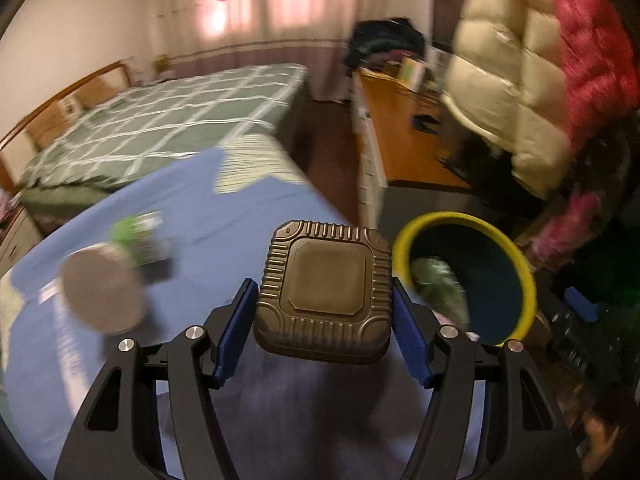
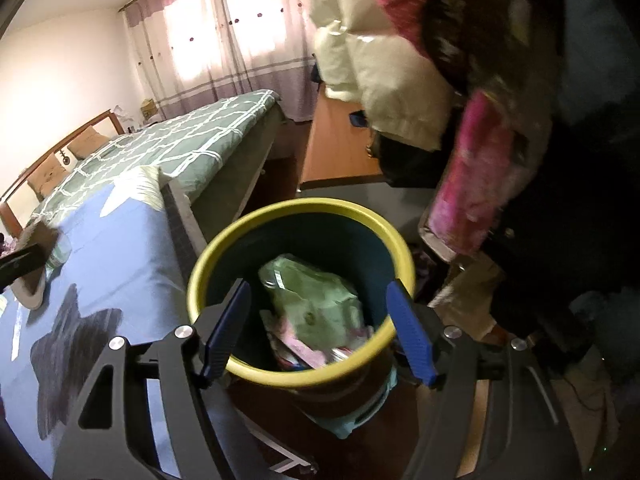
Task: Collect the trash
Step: 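Carry the brown box with the left gripper and drop it into the bin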
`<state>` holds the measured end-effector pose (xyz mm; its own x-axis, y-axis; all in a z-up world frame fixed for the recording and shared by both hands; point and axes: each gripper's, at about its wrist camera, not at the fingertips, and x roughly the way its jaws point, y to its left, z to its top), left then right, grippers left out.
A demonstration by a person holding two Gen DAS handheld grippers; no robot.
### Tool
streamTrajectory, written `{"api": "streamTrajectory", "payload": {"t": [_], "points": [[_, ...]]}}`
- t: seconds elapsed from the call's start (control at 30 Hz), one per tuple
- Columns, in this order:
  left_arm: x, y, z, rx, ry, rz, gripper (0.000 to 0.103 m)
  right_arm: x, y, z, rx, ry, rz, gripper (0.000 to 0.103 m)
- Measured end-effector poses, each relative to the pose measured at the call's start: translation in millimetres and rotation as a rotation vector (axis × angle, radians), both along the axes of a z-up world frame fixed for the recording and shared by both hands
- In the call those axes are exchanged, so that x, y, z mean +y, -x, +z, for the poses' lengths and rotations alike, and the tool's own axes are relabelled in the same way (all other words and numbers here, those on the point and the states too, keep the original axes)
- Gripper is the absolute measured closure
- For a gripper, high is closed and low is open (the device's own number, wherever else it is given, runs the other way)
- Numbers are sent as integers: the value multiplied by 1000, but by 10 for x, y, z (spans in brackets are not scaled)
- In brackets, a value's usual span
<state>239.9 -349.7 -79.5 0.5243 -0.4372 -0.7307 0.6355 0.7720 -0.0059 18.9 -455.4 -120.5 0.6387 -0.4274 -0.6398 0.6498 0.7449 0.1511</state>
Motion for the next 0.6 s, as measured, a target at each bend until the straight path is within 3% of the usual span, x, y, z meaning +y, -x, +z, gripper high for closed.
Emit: {"api": "streamTrajectory", "payload": {"t": [0.2, 0.53, 0.6], "points": [[-879, 182, -221, 59, -34, -119, 38, -260, 284, -8, -16, -9, -65, 36], [-1550, 228, -583, 102, -92, -184, 35, -545, 507, 13, -40, -23, -151, 36], [-1567, 236, -615, 100, -96, -183, 21, -557, 512, 3, -38, -29, -154, 36]]}}
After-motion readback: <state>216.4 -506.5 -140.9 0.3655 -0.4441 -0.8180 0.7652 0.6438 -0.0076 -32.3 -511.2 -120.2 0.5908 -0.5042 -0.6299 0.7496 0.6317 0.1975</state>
